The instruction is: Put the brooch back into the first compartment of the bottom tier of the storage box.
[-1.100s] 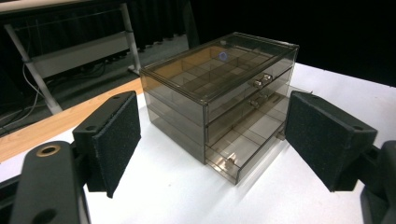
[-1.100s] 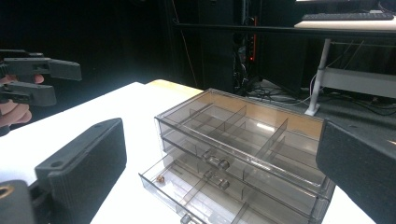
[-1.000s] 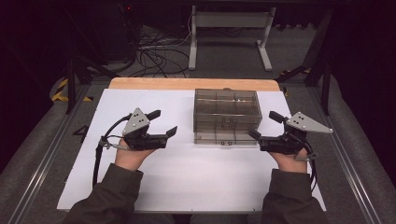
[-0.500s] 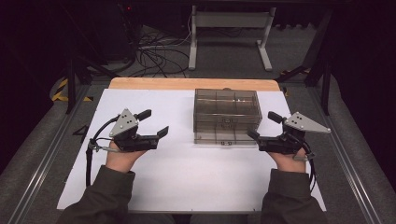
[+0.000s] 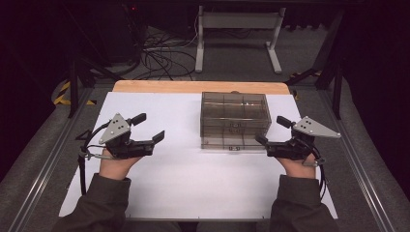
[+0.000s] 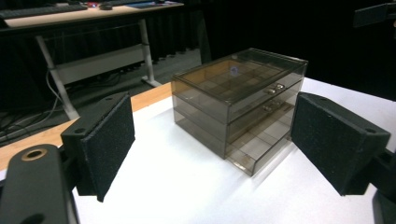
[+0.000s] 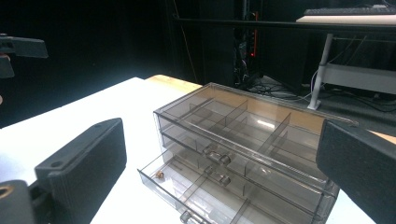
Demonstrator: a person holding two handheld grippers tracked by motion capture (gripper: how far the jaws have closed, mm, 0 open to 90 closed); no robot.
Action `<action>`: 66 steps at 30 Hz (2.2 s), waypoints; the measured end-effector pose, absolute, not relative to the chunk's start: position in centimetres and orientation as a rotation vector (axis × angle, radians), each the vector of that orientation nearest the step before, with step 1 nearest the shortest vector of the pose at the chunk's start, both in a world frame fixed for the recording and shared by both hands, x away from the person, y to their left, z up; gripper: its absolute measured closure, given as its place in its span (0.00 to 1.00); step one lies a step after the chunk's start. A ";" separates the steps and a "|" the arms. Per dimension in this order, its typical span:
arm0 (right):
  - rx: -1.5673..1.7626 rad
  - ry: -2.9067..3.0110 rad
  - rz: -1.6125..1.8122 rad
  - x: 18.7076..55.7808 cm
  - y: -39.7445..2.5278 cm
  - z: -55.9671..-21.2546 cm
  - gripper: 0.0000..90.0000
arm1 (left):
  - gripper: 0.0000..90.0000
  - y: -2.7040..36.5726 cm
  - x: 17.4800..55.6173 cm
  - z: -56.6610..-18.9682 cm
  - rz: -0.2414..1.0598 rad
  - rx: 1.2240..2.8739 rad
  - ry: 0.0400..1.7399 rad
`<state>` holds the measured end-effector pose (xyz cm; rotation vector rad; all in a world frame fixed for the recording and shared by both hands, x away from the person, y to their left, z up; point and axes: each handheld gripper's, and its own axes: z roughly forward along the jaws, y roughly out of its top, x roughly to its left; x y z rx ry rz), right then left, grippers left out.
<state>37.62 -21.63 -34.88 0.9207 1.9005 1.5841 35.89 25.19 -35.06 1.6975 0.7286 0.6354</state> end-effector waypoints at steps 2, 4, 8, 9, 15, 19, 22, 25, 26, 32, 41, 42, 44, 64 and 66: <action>0.922 1.902 1.583 37.6 -21.6 -34.9 0.03 | 0.17 25.5 35.8 -35.1 0.640 1.694 0.732; 0.918 1.902 1.583 37.6 -21.5 -34.9 0.03 | 0.16 25.7 35.7 -35.0 0.645 1.694 0.732; 0.917 1.903 1.584 37.6 -21.5 -34.9 0.03 | 0.16 26.2 35.4 -35.0 0.648 1.691 0.734; 0.921 1.902 1.582 37.6 -21.5 -34.9 0.03 | 0.16 26.2 35.4 -35.0 0.650 1.688 0.735; 0.914 1.906 1.583 37.6 -21.5 -34.9 0.03 | 0.15 26.9 35.0 -34.9 0.649 1.681 0.739; 0.914 1.909 1.584 37.6 -21.5 -34.9 0.03 | 0.15 27.3 34.8 -34.8 0.653 1.672 0.739; 0.919 1.909 1.584 37.6 -21.5 -34.9 0.03 | 0.15 27.7 34.6 -34.8 0.655 1.664 0.742; 0.920 1.908 1.588 37.6 -21.5 -35.0 0.03 | 0.14 28.0 34.4 -34.8 0.658 1.657 0.747; 0.920 1.909 1.589 37.6 -21.5 -35.0 0.03 | 0.14 28.1 34.4 -34.8 0.658 1.656 0.749; 0.918 1.907 1.597 37.6 -21.6 -34.9 0.03 | 0.14 28.6 34.0 -34.7 0.664 1.649 0.752; 0.916 1.904 1.599 37.6 -21.7 -34.9 0.03 | 0.14 29.6 33.5 -34.8 0.674 1.631 0.765; 0.918 1.902 1.599 37.6 -21.7 -34.9 0.03 | 0.14 29.7 33.5 -34.8 0.676 1.627 0.769; 0.918 1.902 1.602 37.6 -21.7 -34.9 0.03 | 0.14 29.9 33.4 -34.8 0.678 1.624 0.775; 0.917 1.881 1.606 37.5 -22.2 -34.8 0.03 | 0.13 32.2 32.5 -35.0 0.695 1.617 0.798; 0.918 1.879 1.608 37.4 -22.2 -34.8 0.03 | 0.13 32.4 32.4 -35.1 0.697 1.610 0.804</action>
